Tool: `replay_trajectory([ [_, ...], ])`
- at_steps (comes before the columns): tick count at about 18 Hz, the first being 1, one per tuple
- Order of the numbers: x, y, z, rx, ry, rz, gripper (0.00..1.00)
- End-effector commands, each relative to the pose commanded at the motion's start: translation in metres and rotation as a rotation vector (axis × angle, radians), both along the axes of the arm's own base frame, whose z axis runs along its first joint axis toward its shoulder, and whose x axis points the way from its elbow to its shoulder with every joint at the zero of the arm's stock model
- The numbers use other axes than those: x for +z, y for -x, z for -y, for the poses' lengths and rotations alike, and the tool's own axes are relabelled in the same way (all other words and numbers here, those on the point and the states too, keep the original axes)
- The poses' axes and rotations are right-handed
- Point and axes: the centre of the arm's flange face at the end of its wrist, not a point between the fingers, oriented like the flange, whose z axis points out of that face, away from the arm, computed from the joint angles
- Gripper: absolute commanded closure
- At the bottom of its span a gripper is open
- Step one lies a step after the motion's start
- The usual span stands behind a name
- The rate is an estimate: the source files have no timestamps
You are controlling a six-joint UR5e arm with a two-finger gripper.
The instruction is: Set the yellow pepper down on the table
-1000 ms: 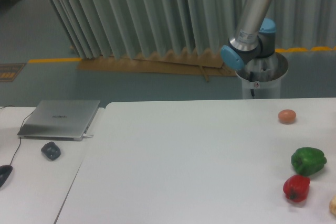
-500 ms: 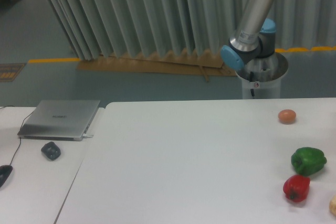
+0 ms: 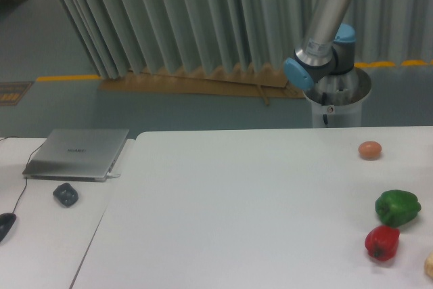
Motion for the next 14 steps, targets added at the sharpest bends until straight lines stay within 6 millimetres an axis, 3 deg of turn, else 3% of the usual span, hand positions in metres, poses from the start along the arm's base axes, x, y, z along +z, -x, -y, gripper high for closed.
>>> replay_trajectory([
  [2,0.013,-0.025,-0.033,0.008,-0.011,0.015,0.5],
  [5,0.028,-0.054,-0.062,0.062,-0.102,0.049,0.5],
  [11,0.032,-0.103,-0.133,0.2,-0.132,0.059,0.5],
  [14,0.023,-0.131,-0.167,0.169,-0.163,0.109,0.5],
])
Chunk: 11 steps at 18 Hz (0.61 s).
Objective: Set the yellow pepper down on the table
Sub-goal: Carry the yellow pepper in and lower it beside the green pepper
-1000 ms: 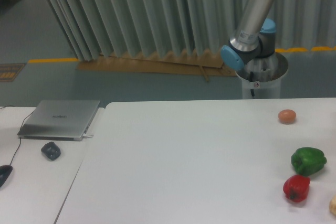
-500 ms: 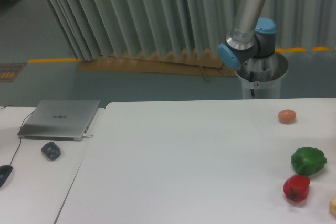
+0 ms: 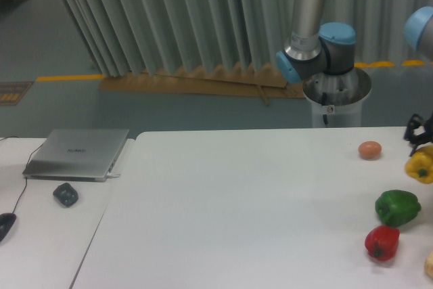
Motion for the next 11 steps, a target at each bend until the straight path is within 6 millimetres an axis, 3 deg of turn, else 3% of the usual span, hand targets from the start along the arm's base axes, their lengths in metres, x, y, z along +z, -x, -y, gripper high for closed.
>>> replay_trajectory([
  [3,-0.002,-0.024,-0.025,0.005,0.004,0.011,0.5],
  [6,-0.023,-0.051,-0.062,-0.01,0.032,0.025,0.49],
  [11,-0.031,-0.069,-0.092,0.026,0.052,-0.099,0.49],
])
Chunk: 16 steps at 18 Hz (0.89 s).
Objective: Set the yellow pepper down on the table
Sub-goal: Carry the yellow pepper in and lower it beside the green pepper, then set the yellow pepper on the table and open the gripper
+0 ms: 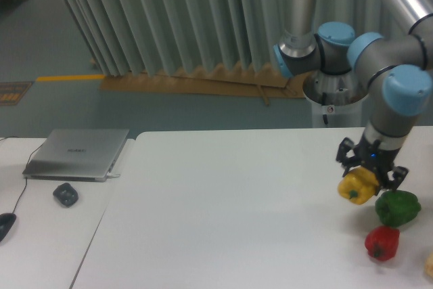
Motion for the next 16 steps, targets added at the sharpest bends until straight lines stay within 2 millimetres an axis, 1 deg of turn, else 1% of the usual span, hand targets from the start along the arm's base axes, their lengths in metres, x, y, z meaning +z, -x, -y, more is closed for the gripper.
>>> replay_trajectory([
  [2,-0.004,-0.009,-0.009,-0.009,0.01,-0.022,0.49],
  [3,-0.008,-0.011,-0.011,-0.005,0.024,-0.026,0.49],
  [4,-0.012,-0.018,-0.018,-0.002,0.039,-0.046,0.49],
  [5,-0.02,-0.021,-0.023,0.003,0.067,-0.069,0.49],
  [7,-0.022,-0.027,-0.028,-0.005,0.077,-0.095,0.49],
  [9,-0.025,-0.023,-0.028,-0.012,0.087,-0.114,0.48],
  [11,-0.021,-0.017,-0.03,-0.014,0.074,-0.174,0.48],
  [13,-0.032,-0.02,-0.028,-0.017,0.089,-0.161,0.48],
  [16,-0.037,-0.019,-0.029,-0.013,0.092,-0.162,0.48],
])
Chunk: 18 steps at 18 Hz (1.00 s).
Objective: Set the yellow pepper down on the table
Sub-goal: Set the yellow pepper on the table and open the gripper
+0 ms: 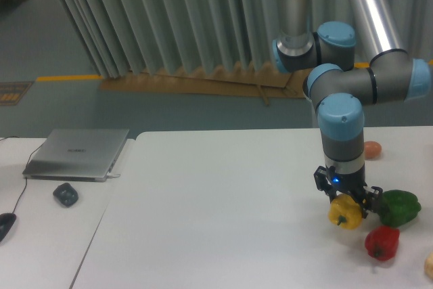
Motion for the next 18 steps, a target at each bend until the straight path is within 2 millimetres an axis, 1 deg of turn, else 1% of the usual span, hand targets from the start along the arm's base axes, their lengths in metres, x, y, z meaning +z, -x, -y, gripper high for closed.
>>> replay_trajectory([
  [1,0.0,0.002,-0.001,0.0,0.002,-0.004,0.48],
  [3,-0.007,-0.001,0.001,-0.002,0.015,0.004,0.48],
  [4,-0.007,-0.001,0.001,0.0,0.014,0.005,0.48],
  [6,-0.008,-0.008,-0.003,-0.011,0.016,0.005,0.45],
  [7,-0.01,-0.008,-0.004,-0.014,0.017,0.006,0.36],
  [8,-0.011,-0.008,-0.004,-0.014,0.019,0.007,0.29],
  [9,-0.012,-0.008,-0.005,-0.014,0.017,0.006,0.13],
  [10,-0.013,-0.008,-0.005,-0.014,0.019,0.007,0.0],
  [15,-0.016,-0.01,-0.005,-0.018,0.037,-0.002,0.0],
  [17,-0.013,-0.01,-0.006,-0.022,0.031,-0.004,0.0],
  [18,-0.008,-0.009,-0.007,-0.023,0.025,-0.011,0.0],
])
